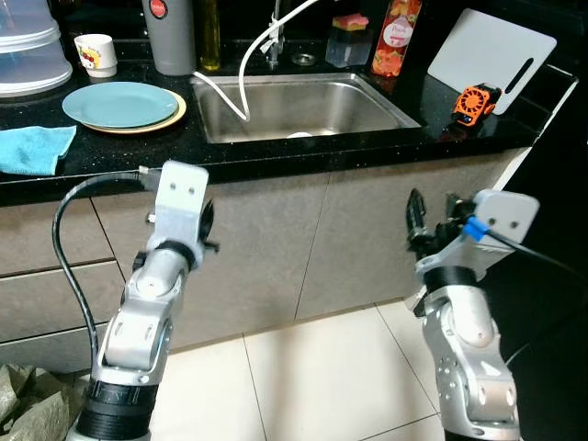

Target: Kitchen organization

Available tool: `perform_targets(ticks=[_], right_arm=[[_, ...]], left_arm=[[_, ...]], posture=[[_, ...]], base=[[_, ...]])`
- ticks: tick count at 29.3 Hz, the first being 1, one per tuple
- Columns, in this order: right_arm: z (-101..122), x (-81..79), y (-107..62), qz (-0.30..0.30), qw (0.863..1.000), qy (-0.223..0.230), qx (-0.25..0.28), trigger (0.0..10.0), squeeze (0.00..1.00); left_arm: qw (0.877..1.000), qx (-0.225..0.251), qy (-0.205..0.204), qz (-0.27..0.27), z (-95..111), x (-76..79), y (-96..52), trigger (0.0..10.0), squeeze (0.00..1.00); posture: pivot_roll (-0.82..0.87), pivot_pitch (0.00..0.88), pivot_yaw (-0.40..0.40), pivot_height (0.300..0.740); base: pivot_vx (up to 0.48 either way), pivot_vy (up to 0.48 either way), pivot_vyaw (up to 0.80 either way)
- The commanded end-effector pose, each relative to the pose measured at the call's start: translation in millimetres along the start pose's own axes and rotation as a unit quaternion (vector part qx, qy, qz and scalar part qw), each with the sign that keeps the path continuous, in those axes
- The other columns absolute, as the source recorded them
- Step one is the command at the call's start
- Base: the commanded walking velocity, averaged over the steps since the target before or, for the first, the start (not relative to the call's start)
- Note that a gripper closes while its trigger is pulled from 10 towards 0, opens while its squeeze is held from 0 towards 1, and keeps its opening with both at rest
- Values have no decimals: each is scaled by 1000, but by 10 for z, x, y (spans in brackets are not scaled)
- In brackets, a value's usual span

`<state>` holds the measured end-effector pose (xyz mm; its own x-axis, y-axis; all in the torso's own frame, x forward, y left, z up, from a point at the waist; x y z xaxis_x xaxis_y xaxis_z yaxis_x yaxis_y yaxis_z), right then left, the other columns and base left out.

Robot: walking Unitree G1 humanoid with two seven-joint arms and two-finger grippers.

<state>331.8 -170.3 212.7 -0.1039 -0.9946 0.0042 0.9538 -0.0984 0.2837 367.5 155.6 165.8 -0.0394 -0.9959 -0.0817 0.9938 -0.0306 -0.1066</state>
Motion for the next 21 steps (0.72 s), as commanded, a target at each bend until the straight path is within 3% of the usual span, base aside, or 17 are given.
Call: perform_targets(ticks=[1,3,7,9,10,11,13,14,16,17,18,20,21], right_arm=[[-129,-37,-20,9,1000,-4,-26,10000,0],[-166,-62,-27,13,999,-4,-34,10000,0],[-200,-88,-23,18,999,-7,-42,10000,0],[-200,-88,-23,18,999,-7,-42,10000,0],[-200,-86,-19,18,999,-7,-42,10000,0],[-200,-86,-19,18,999,-7,-42,10000,0],[-130,-97,17,17,999,-4,-28,10000,0],[-99,-103,33,17,1000,-3,-21,10000,0],[-99,-103,33,17,1000,-3,-21,10000,0],[-72,-109,49,17,1000,-2,-16,10000,0],[-48,-120,74,18,1000,0,-11,10000,0],[-48,-120,74,18,1000,0,-11,10000,0],[-9,-154,123,20,1000,4,-3,10000,0]], left_arm=[[1000,-14,10,-11,-57,36,0,10000,0],[1000,-19,12,-19,-73,69,13,10000,0],[996,3,72,-49,30,237,52,10000,0],[996,3,72,-49,30,237,52,10000,0],[995,38,76,-50,161,283,60,10000,0],[995,38,76,-50,161,283,60,10000,0],[970,209,109,-53,845,435,-49,10000,0],[956,262,121,-51,1052,477,-119,10000,0],[956,262,121,-51,1052,477,-119,10000,0],[947,292,125,-47,1176,493,-159,10000,0],[930,324,171,-27,1271,511,-185,10000,0],[930,324,171,-27,1271,511,-185,10000,0],[907,357,223,-11,1357,553,-182,10000,0]], posture=[[194,27,-37,740],[192,27,-37,740],[191,26,-39,740],[191,26,-39,740],[190,25,-42,740],[190,25,-42,740],[188,22,-43,740],[188,22,-44,740],[188,22,-44,740],[186,22,-44,740],[185,23,-47,740],[185,23,-47,740],[183,24,-51,740]], base=[[0,0,0],[0,0,0],[0,0,0],[0,0,0],[0,0,0],[0,0,0],[0,0,0],[0,0,0],[0,0,0],[0,0,0],[0,0,0],[0,0,0],[0,0,0]])
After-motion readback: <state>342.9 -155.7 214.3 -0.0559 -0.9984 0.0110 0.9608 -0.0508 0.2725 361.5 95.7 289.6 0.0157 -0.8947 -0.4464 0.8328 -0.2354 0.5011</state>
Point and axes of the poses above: a point about 5 cm out from each wrist's last joint towards the gripper, its own y axis pointing out of the wrist towards the gripper, its own z axis along the axis of the wrist's last joint, x = y × z, the point moved 6 cm from there along y, pointing out of the wrist towards the gripper, and after that the axes turned 6 degrees about -y, right-handed, at the moved point
